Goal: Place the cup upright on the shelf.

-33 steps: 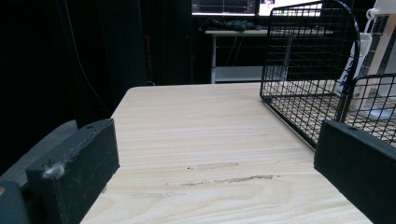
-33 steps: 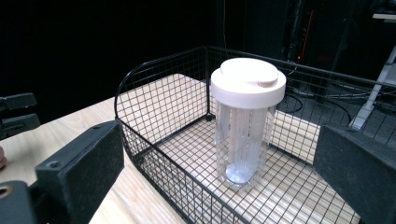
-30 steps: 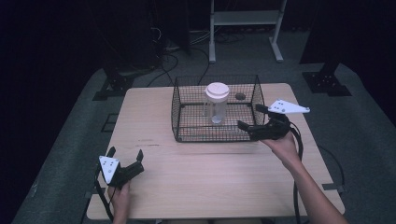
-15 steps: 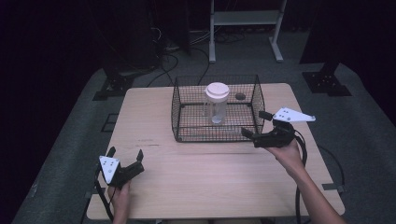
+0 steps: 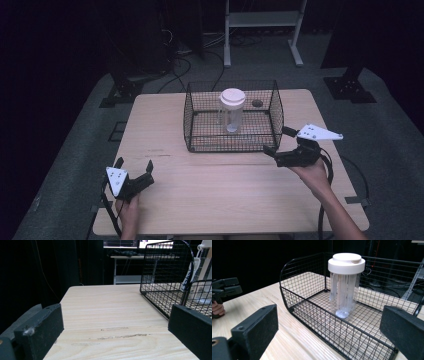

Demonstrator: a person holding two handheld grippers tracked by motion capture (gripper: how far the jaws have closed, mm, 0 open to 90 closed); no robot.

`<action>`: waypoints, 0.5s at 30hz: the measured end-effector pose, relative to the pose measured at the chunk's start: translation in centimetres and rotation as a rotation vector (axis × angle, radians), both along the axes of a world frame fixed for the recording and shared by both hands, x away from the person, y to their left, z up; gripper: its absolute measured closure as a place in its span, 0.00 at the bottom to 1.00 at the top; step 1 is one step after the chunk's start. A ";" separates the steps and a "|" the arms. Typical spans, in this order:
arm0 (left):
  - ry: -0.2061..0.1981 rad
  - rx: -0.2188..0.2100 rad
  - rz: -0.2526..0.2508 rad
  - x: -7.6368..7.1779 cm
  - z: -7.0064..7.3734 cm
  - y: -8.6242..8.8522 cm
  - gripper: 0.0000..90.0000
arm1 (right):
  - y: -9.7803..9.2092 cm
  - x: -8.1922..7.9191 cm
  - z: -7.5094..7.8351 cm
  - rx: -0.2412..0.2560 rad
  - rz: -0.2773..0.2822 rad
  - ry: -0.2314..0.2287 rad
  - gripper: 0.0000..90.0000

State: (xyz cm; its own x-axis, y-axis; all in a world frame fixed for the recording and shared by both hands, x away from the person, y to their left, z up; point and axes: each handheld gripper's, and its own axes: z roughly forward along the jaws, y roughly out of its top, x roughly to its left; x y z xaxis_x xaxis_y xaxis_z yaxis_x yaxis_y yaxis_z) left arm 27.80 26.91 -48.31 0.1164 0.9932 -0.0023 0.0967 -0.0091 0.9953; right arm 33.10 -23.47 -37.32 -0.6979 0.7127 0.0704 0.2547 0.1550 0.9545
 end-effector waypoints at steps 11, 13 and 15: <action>0.000 -0.001 0.002 0.0 0.0 0.0 0.00 | -1.1 -1.9 -0.6 0.009 0.001 -0.004 0.01; 0.001 -0.003 0.003 0.0 0.0 0.0 0.00 | -1.2 -2.2 -0.6 0.005 -0.001 -0.003 0.01; -0.001 -0.001 0.003 0.0 0.0 0.0 0.00 | -1.4 -2.5 -0.6 0.011 0.001 -0.002 0.01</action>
